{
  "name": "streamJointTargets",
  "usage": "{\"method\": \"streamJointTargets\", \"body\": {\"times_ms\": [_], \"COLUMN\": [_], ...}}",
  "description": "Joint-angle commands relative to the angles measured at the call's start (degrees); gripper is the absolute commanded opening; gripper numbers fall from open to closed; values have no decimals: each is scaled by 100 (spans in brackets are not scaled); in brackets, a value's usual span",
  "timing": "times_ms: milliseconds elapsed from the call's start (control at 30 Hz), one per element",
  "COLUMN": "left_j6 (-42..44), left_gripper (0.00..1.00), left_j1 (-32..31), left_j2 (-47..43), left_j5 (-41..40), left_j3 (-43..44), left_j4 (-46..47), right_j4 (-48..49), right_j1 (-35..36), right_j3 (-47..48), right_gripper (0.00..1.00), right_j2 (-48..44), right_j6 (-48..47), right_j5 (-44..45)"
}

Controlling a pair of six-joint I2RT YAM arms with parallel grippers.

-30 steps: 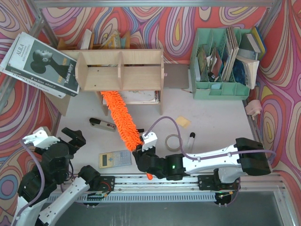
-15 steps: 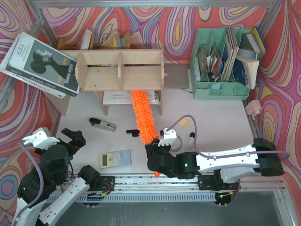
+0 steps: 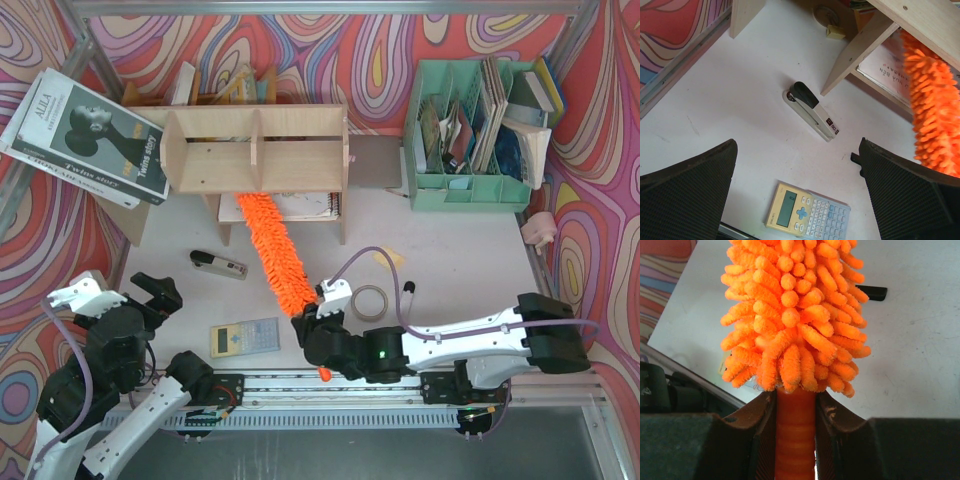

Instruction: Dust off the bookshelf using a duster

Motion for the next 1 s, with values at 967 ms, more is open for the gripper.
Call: {"method": "streamJointTargets", "body": {"times_ms": [967], "left_j6": [106], "left_gripper": [98], "left_j1": [-28], "left_j2": [130], "left_j5": [6], "left_j3": [-74], "left_j4": [104], "right_j4": [-2869], "right_j1": [-3], "right_j3": [-66], "right_gripper": [0], "right_j2": [-946], "right_j6": [3065], "right_j5": [1768]}}
